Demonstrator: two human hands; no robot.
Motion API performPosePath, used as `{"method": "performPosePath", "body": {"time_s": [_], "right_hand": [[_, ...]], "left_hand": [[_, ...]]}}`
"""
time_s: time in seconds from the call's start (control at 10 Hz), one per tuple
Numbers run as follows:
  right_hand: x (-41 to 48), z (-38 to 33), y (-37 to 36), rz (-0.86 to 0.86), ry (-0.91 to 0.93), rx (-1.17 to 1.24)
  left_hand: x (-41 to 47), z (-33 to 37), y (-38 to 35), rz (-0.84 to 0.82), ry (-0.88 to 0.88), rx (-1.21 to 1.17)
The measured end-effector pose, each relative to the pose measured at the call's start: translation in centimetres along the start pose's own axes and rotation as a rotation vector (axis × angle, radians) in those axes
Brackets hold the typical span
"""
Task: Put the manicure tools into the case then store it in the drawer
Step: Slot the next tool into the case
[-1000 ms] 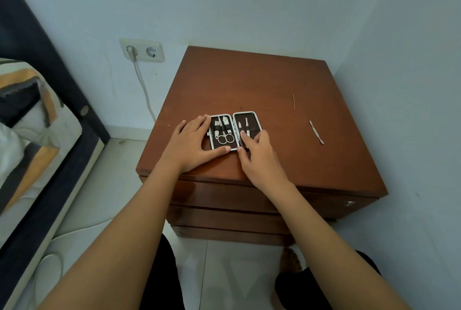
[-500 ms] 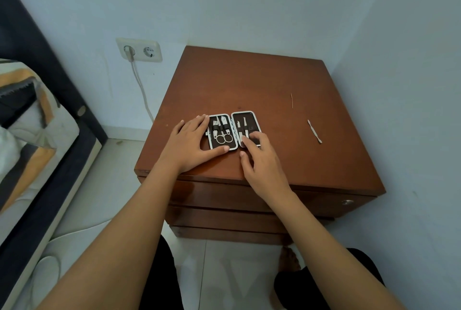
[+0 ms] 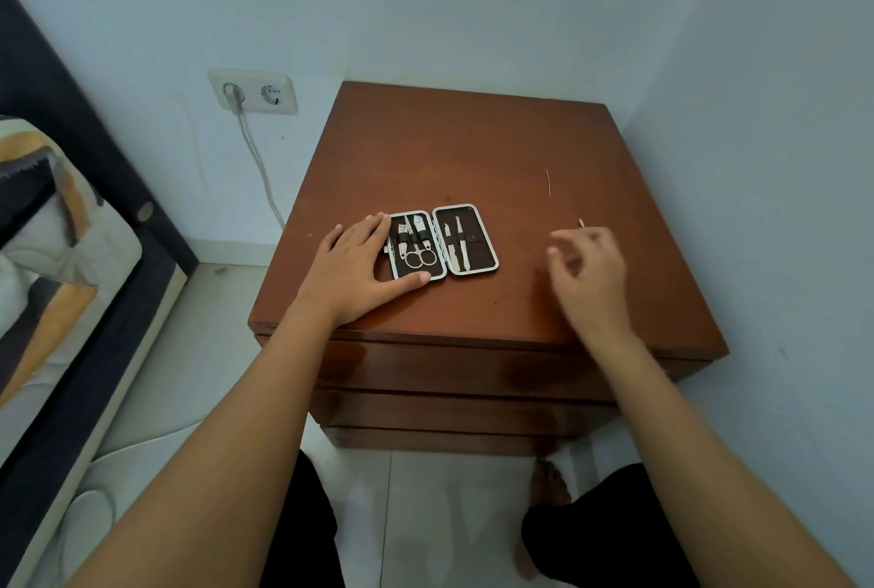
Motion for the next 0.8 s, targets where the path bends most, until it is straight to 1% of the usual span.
{"method": "performPosePath", "body": {"time_s": [0.1, 0.2, 0.4, 0.6, 0.7, 0.8], "right_hand": [[1.3, 4.2, 3.3, 0.039, -0.170, -0.094], [1.6, 7.0, 2.8, -0.058, -0.268, -0.172], [2.3, 8.6, 2.3, -0.016, -0.329, -0.175], [3.0, 9.0, 1.1, -0.103, -0.386, -0.231], [2.8, 8.7, 1.2, -0.073, -0.374, -0.217], [2.3, 8.6, 2.0, 0.000, -0.380, -0.173]], "left_hand": [[0.0, 0.1, 0.1, 0.003, -0.003, -0.006], [0.0, 0.1, 0.2, 0.004, -0.001, -0.007], [0.0, 0.1, 0.1, -0.003, 0.001, -0.003], [-0.1, 0.1, 0.2, -0.001, 0.007, -0.010], [-0.1, 0.0, 0.2, -0.002, 0.011, -0.013], [-0.1, 0.0, 0.2, 0.000, 0.008, -0.014]]}}
Point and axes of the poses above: each hand's wrist, its own x-axis towards the middle knuckle, its own y-axis out of the back of the hand, z = x × y, the point moved 10 cm from there along x, towards the middle knuckle, and after that the axes turned 2 degrees about z, right-handed, at the moved point
